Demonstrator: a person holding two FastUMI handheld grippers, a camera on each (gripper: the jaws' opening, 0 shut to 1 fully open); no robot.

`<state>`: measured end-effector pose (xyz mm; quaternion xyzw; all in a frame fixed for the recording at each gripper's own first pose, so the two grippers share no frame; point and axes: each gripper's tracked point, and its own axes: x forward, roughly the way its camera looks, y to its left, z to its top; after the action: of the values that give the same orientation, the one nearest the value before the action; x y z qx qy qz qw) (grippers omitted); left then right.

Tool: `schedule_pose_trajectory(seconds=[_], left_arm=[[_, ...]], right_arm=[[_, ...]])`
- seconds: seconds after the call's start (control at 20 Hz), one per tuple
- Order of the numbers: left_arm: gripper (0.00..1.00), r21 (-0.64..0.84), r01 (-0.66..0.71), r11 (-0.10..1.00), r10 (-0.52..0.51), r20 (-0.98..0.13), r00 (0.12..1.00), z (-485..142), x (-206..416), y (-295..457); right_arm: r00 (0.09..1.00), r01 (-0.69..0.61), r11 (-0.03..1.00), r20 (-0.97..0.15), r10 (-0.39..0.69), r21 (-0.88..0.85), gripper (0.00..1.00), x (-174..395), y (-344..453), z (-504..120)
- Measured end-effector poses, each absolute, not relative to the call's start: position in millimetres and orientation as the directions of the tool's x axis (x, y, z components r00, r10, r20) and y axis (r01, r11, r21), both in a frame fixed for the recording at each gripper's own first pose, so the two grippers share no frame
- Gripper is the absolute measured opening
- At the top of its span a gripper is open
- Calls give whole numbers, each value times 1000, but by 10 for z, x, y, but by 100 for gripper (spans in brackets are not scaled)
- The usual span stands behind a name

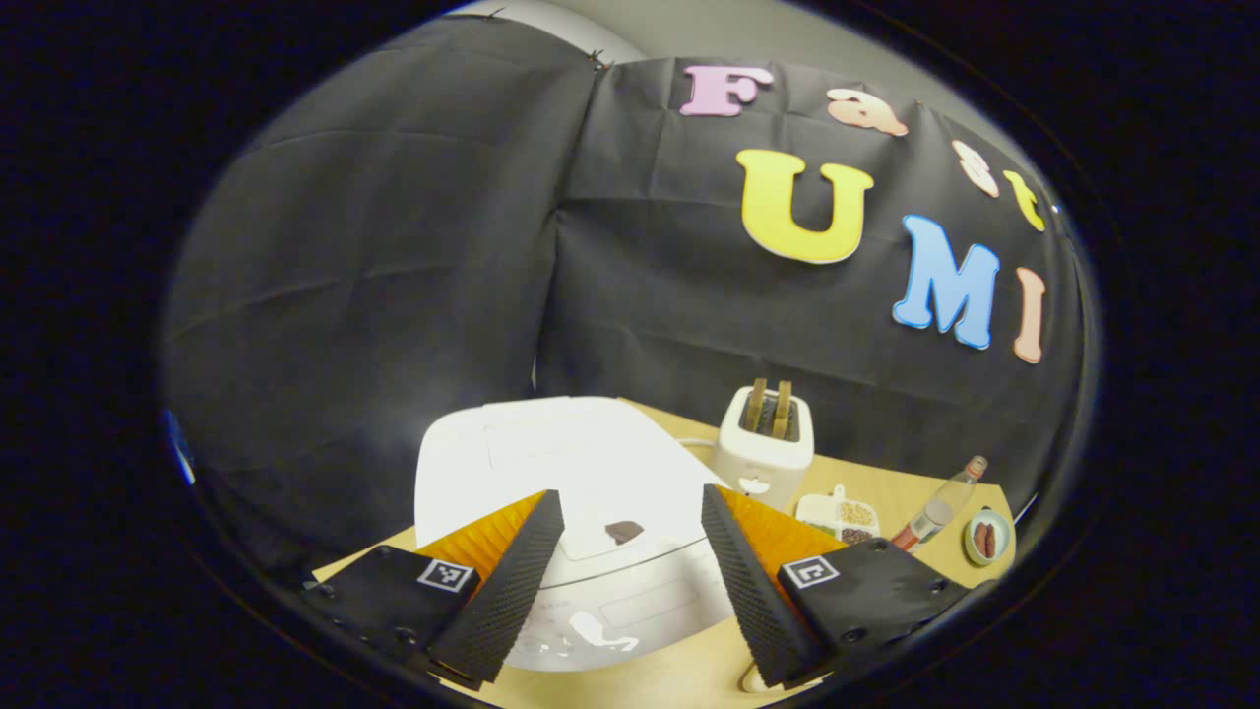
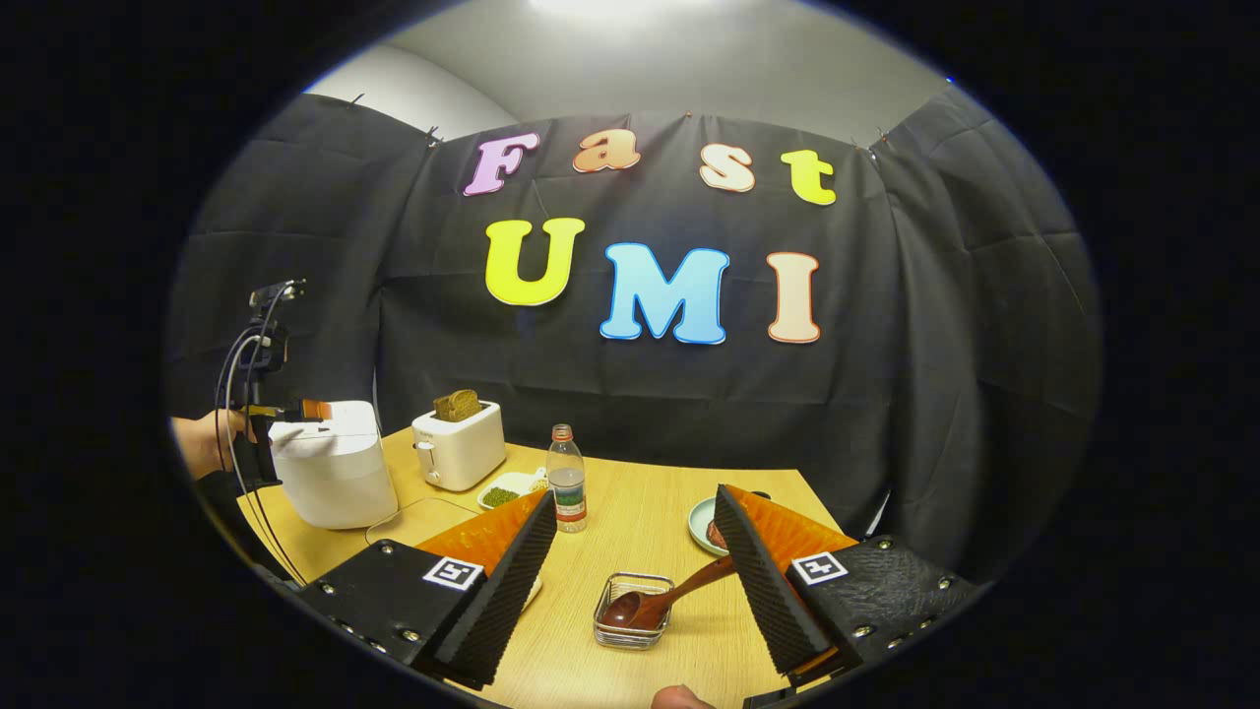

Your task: Close the left gripper, press the button to open the rice cooker; take a wooden spoon from the chopstick holder with the right hand, scoop a spoonful of rice and pour it into the rice cooker, then put the wooden spoon back into the chopstick holder.

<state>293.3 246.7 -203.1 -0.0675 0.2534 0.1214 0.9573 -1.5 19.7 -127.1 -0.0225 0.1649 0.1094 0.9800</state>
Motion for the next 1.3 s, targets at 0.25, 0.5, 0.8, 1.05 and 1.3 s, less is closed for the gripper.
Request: schedule_pose_trajectory(seconds=[0.25,0.5,0.8,1.05,1.3], left_arm=[[96,-18,-156,988,139,-362,922,-1317,2778,2185],[99,16,-84,996,85,-221,972,-668,2423,1862],[96,16,25,1000,-23,-98,995,-186,1863,1345],[97,-5,100,995,-100,-97,990,-227,1612,1045],[98,-17,99,995,-100,-77,992,-137,1600,1003]], right_arm=[[935,-224,973,-269,231,55,98,50,302,-926],[953,-208,977,-215,215,53,98,39,352,-654],[978,-151,986,-133,159,71,98,-33,360,-399],[982,-146,989,-117,148,22,98,-98,348,-408],[987,-138,990,-80,140,24,98,-94,371,-274]])
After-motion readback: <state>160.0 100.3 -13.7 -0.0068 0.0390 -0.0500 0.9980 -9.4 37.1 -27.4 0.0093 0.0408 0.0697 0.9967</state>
